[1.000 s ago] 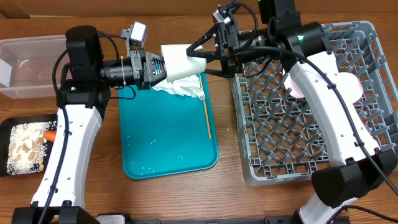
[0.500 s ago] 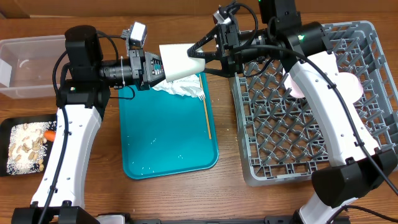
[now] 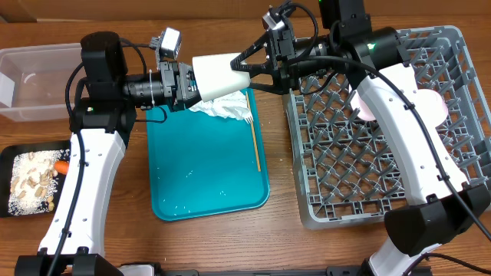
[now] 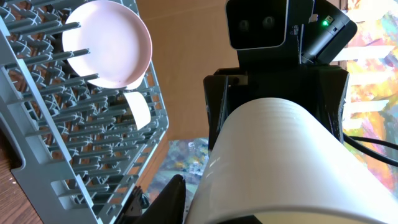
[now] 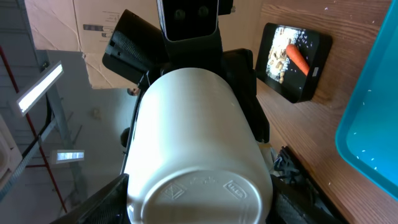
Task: Sort waste into correct bins and load items into the dishwasher rack
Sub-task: 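Close the right gripper on the cup's base beside the left gripper, then release the left gripper and carry the cup right into the rack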
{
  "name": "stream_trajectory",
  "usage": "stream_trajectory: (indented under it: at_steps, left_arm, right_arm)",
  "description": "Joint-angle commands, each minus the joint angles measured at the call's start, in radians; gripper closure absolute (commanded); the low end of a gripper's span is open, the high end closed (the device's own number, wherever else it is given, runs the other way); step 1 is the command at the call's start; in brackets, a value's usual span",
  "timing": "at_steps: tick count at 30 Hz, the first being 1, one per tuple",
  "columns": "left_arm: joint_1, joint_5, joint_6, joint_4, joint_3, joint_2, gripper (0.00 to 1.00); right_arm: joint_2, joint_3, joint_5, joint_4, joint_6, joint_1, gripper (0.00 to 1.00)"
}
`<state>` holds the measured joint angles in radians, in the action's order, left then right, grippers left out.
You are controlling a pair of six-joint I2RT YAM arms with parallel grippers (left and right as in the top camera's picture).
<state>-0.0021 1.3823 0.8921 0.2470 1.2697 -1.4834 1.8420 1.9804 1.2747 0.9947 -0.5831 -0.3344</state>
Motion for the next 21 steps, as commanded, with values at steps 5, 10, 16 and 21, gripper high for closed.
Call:
stream_trajectory:
  at_steps: [5,10,16,21]
  left_arm:
    - [0.002,-0.004,0.005,0.002,0.003,0.0,0.74]
    - [0.002,-0.019,0.005,0.002,0.003,0.0,0.73]
    - [0.001,-0.033,0.005,0.002,0.003,0.0,0.73]
    - [0.001,-0.034,-0.011,0.002,0.003,0.0,0.69]
  right_arm:
    - [-0.016,0.022,0.005,-0.006,0.005,0.002,0.57]
    - [-0.016,0.022,0.005,-0.006,0.002,0.002,0.61]
    - [-0.016,0.022,0.005,-0.012,-0.043,0.002,0.63]
    - [-0.016,0.022,0.005,-0.021,-0.073,0.002,0.71]
